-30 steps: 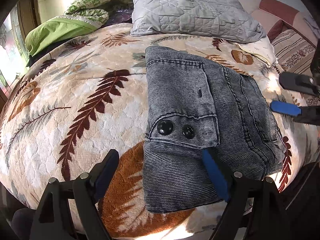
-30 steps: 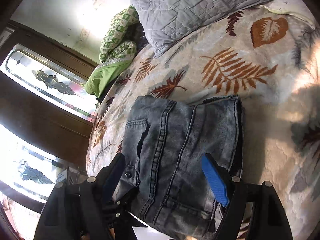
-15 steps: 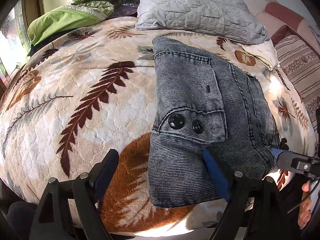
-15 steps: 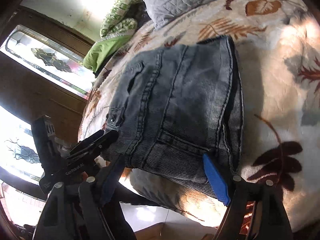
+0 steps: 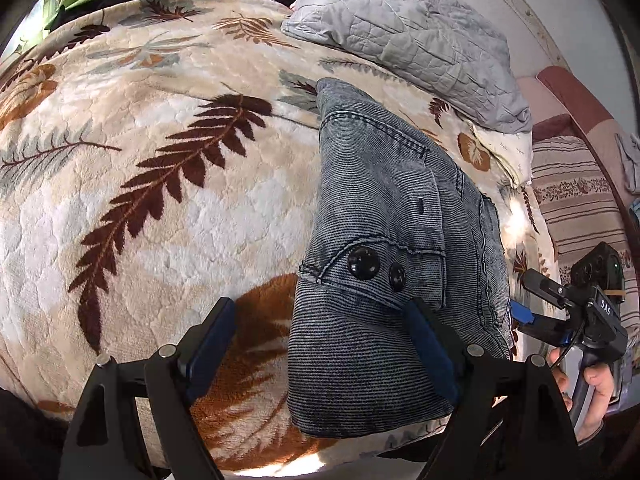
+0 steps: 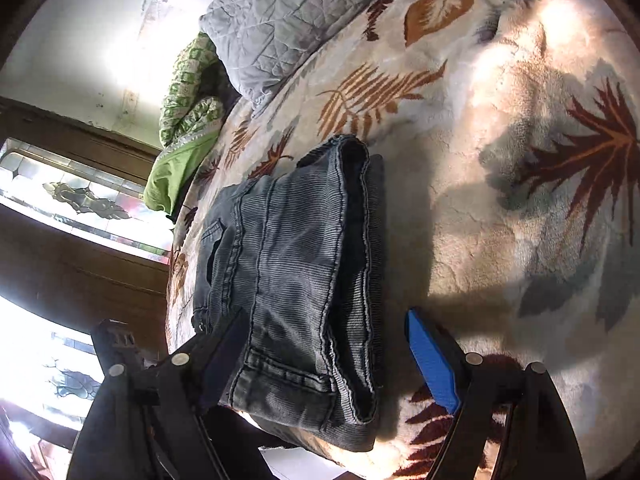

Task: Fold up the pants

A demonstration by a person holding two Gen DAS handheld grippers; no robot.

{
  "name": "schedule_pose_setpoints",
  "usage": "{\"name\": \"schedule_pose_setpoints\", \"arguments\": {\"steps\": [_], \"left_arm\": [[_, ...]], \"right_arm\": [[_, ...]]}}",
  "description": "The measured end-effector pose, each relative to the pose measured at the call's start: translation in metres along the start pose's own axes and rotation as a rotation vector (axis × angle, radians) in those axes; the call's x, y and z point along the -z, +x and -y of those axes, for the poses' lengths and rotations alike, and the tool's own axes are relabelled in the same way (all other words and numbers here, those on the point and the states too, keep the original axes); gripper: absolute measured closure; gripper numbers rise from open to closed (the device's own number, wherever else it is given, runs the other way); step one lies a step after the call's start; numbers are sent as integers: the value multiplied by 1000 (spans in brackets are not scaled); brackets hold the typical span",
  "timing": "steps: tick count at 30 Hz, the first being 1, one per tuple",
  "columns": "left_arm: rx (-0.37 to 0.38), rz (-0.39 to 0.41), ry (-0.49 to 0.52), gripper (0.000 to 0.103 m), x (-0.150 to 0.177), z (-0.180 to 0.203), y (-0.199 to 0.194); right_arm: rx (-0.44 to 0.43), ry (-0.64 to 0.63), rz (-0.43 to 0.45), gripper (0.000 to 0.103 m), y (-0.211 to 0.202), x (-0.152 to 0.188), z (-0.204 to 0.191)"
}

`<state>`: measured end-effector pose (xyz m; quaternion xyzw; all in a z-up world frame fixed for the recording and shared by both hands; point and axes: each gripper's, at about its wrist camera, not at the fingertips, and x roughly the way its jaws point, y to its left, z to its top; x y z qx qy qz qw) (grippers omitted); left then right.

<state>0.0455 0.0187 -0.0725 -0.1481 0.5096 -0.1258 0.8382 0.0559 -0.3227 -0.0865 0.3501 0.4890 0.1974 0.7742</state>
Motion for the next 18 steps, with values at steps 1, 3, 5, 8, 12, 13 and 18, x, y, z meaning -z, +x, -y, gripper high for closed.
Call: {"name": "schedule_pose_setpoints", "arguments": {"steps": [1, 3, 5, 8, 12, 13, 18], "left_arm": [[-5, -3, 9, 16, -1, 2, 1], [3, -11, -4, 16, -4, 3, 1], [0, -13, -4, 16, -5, 4, 3], [-79, 14, 64, 15, 0, 15, 9], [-152, 60, 132, 32, 9, 30, 7], [-144, 60, 145, 47, 10, 34, 6], [-200, 101, 202, 54, 15, 49, 4]], "right_arm": [[-12, -1, -6, 20, 4, -3, 0], [2, -21, -19, 20, 9, -8, -4], [13, -15, -13, 20, 12, -12, -6], [41, -58, -36, 19, 25, -13, -14], [204, -237, -54, 54, 33, -5, -46], [250, -283, -47, 64, 32, -2, -53], [407, -484, 72, 72, 16, 9, -98]]}}
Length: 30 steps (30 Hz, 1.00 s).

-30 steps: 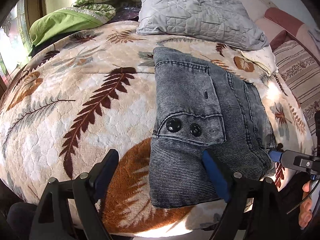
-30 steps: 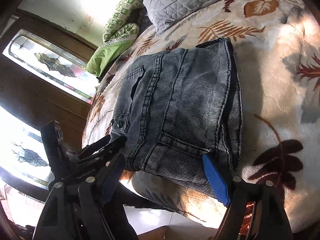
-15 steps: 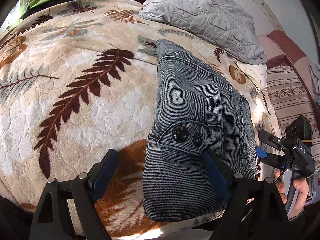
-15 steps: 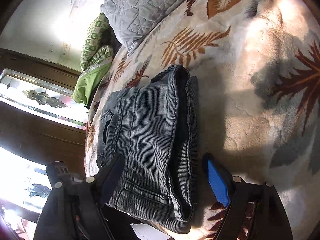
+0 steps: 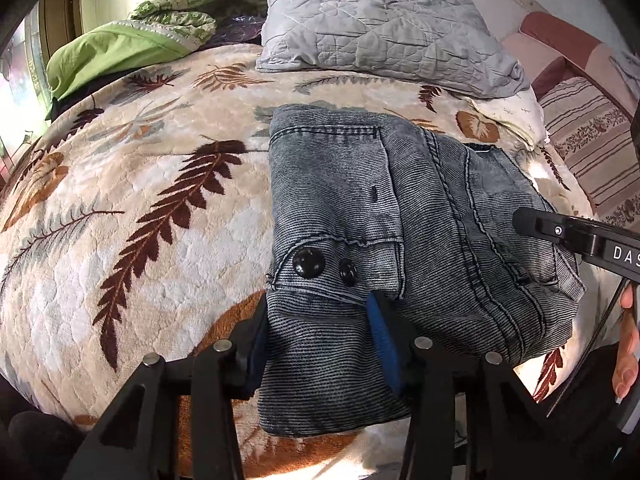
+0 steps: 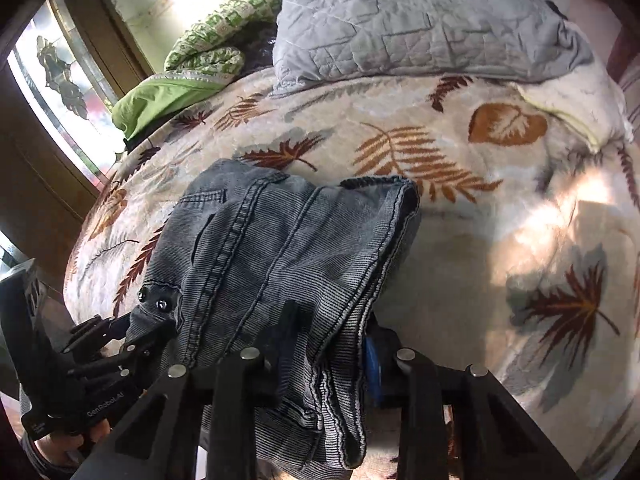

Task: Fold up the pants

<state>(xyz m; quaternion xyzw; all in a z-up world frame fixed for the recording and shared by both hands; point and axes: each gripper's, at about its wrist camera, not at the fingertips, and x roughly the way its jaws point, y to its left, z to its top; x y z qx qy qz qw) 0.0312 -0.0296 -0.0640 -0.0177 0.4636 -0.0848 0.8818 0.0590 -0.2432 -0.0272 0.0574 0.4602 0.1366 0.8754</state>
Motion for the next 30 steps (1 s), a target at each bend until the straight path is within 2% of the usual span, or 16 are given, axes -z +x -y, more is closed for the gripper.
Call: {"name": "schedule_pose_setpoints", "arguments": {"steps": [2, 3, 4, 6, 8, 11, 14, 16, 18, 21, 22, 24, 27, 30], "left_arm": [[6, -2, -10, 51, 0, -3, -1], [7, -5, -5, 50, 0, -2, -1], [2, -7, -4, 50, 0, -2, -2], [0, 2, -12, 44, 1, -4, -6], [17, -2, -43, 41, 0, -9, -8], [31, -8, -58, 40, -1, -11, -12], [21, -7, -41, 40, -1, -9, -13], [22, -10, -48, 38, -1, -11, -13], [25, -13, -56, 36, -1, -13, -13], [27, -27, -56, 33, -1, -14, -13], [25, -23, -52, 33, -2, -14, -15], [41, -17, -57, 32, -6, -17, -19], [84, -5, -100, 25, -18, -30, -21], [109, -19, -175, 23, -32, -47, -13]], "right_arm": [[35, -28, -25, 71, 7, -1, -3], [64, -33, -67, 66, 20, 2, 0], [79, -20, -110, 51, 33, 6, 6], [76, 74, -85, 27, 30, 11, 25], [11, 150, -67, 26, 16, 11, 38], [-8, 157, 23, 26, -16, 6, 39], [-157, 190, 90, 26, -41, 3, 30], [-277, 219, 83, 25, -41, 5, 25], [-335, 237, 28, 24, -27, 15, 17], [-304, 275, -170, 22, 23, 39, 19], [-318, 280, -119, 22, 16, 40, 20], [-337, 296, -96, 22, 3, 32, 21], [-312, 305, -17, 20, -14, 20, 33], [-299, 365, -11, 19, -11, 14, 56]]}}
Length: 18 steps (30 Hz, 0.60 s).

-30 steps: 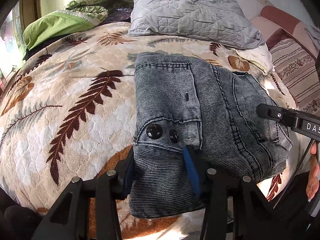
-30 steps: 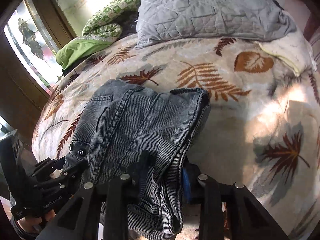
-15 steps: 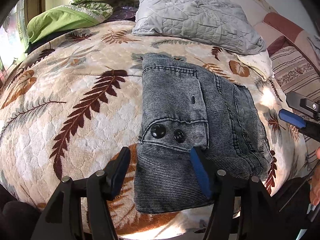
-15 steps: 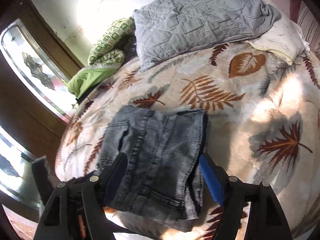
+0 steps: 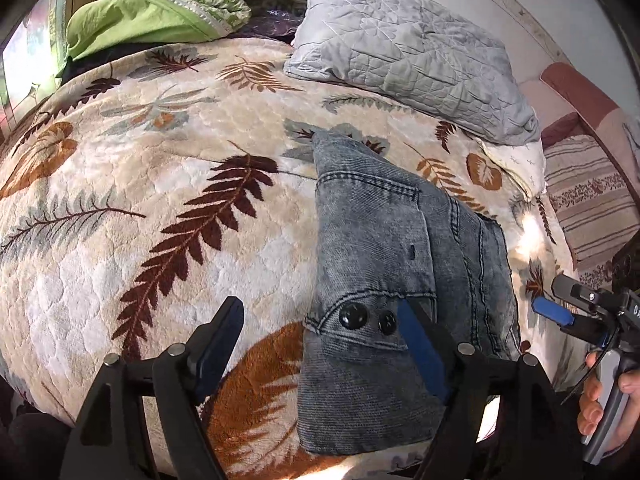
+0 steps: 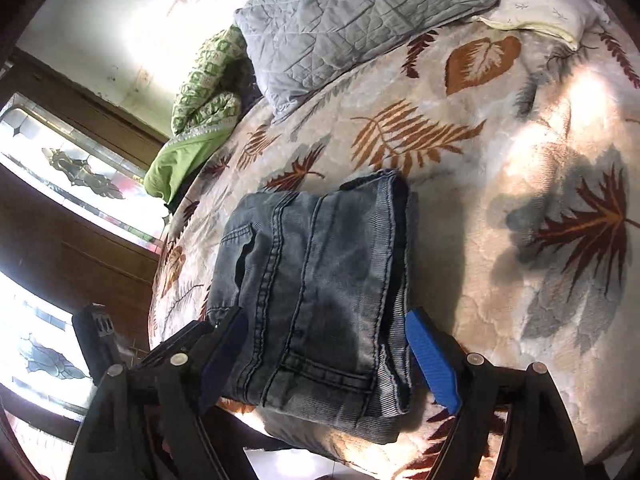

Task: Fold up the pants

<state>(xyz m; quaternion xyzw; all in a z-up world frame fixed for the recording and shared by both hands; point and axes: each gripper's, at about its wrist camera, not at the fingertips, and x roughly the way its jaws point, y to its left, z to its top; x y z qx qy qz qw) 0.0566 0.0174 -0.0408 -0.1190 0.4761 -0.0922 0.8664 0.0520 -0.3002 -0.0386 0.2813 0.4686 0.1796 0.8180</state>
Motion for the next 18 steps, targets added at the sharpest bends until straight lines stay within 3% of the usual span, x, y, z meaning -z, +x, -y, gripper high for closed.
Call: {"name": "schedule_pose_setpoints", "arguments": {"steps": [3, 6, 9, 11, 15, 17, 18], "left_arm": [[60, -62, -28, 23, -13, -3, 19], [147, -168, -61, 23, -16, 1, 47], [203, -179, -44, 23, -15, 10, 53], [169, -179, -2, 32, -14, 18, 54], [108, -155, 72, 55, -12, 28, 53], [83, -137, 97, 66, -13, 31, 50], [80, -126, 107, 71, -13, 32, 46]], "right_arm": [[21, 47, -18, 19, 10, -11, 21], [-22, 86, -67, 19, 32, -20, 39], [-51, 94, -99, 18, 48, -19, 39], [-110, 57, -134, 21, 55, -15, 28], [41, -80, -172, 34, 71, -8, 5], [66, -88, -163, 52, 68, -9, 3], [76, -99, -151, 68, 64, -9, 1]]}}
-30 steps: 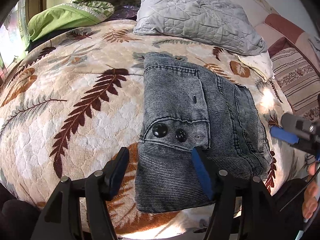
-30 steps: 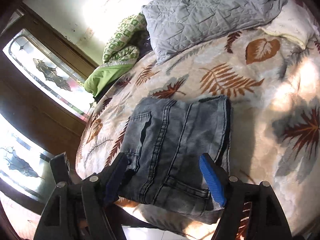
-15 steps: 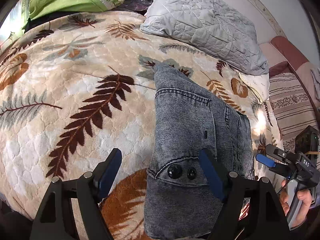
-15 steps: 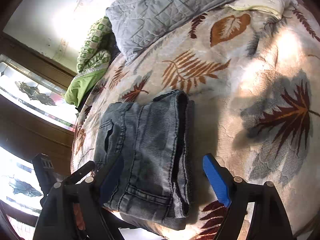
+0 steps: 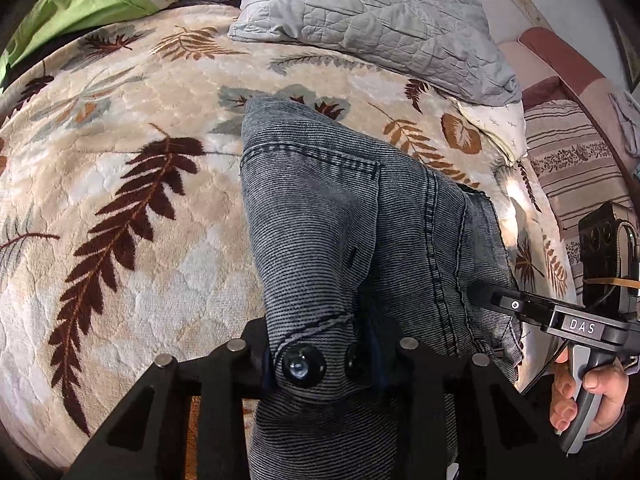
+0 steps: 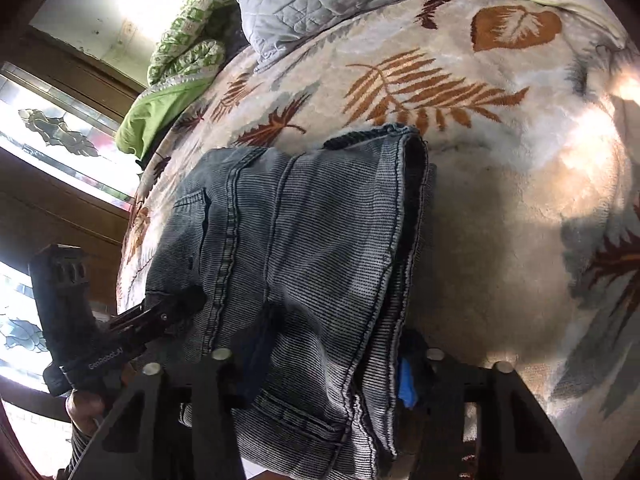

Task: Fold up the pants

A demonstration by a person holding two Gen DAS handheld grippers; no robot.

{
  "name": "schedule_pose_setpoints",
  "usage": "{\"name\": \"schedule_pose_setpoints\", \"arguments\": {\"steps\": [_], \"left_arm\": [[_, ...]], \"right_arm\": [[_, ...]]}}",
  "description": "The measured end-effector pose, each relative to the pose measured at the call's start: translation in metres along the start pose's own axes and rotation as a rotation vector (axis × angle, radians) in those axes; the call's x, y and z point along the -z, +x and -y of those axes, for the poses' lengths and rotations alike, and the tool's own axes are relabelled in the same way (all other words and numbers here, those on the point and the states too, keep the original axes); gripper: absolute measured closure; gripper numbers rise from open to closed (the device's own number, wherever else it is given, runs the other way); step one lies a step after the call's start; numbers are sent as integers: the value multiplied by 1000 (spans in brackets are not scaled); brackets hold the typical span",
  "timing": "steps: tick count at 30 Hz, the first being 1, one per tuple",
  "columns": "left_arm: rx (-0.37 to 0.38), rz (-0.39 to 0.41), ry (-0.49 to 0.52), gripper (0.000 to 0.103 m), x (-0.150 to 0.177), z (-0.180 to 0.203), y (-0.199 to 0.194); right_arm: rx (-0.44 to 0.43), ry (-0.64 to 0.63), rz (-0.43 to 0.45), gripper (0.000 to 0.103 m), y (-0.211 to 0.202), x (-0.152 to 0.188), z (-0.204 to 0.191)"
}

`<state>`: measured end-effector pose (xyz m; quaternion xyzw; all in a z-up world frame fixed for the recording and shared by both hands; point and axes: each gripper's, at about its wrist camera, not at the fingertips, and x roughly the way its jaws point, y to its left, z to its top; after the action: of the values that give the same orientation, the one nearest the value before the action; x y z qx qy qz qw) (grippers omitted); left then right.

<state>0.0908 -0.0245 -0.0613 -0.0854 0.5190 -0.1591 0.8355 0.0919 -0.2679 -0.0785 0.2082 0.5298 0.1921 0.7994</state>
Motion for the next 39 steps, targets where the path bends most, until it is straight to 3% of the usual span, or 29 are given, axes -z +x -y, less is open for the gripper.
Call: {"name": "schedule_pose_setpoints", "arguments": {"steps": [1, 4, 10, 17, 21, 26, 29, 30, 31, 32, 35, 36, 39], "left_arm": [[-8, 15, 18, 75, 0, 4, -4], [-13, 68, 59, 77, -4, 11, -21], [-20, 204, 114, 77, -35, 22, -65], [-24, 268, 120, 77, -91, 16, -75], [-29, 260, 93, 76, -99, 4, -57], [-38, 178, 37, 72, -87, -19, -10], [-132, 56, 23, 50, -77, -31, 34], [-127, 79, 8, 43, -73, -35, 36], [-118, 98, -6, 38, -70, -38, 30], [-113, 97, -12, 37, -68, -38, 23], [-86, 157, -10, 34, -62, -34, -13], [-85, 188, -1, 28, -58, -30, -25], [-133, 252, 45, 24, -44, -20, -43]], "right_arm": [[16, -19, 12, 74, -4, 1, -4], [57, -77, 64, 81, -19, 4, -19], [54, -163, 191, 82, -63, -14, -54], [45, -211, 288, 82, -82, -63, -80], [36, -199, 287, 82, -67, -84, -77], [52, -157, 243, 82, -26, -88, -56], [118, -125, 158, 76, 17, -81, -38], [173, -120, 130, 64, 31, -78, -31], [207, -111, 118, 45, 39, -74, -25], [214, -97, 121, 41, 39, -70, -21], [210, -101, 173, 40, 17, -65, -23], [209, -107, 203, 39, 6, -64, -28], [166, -141, 275, 34, -23, -53, -44]]}}
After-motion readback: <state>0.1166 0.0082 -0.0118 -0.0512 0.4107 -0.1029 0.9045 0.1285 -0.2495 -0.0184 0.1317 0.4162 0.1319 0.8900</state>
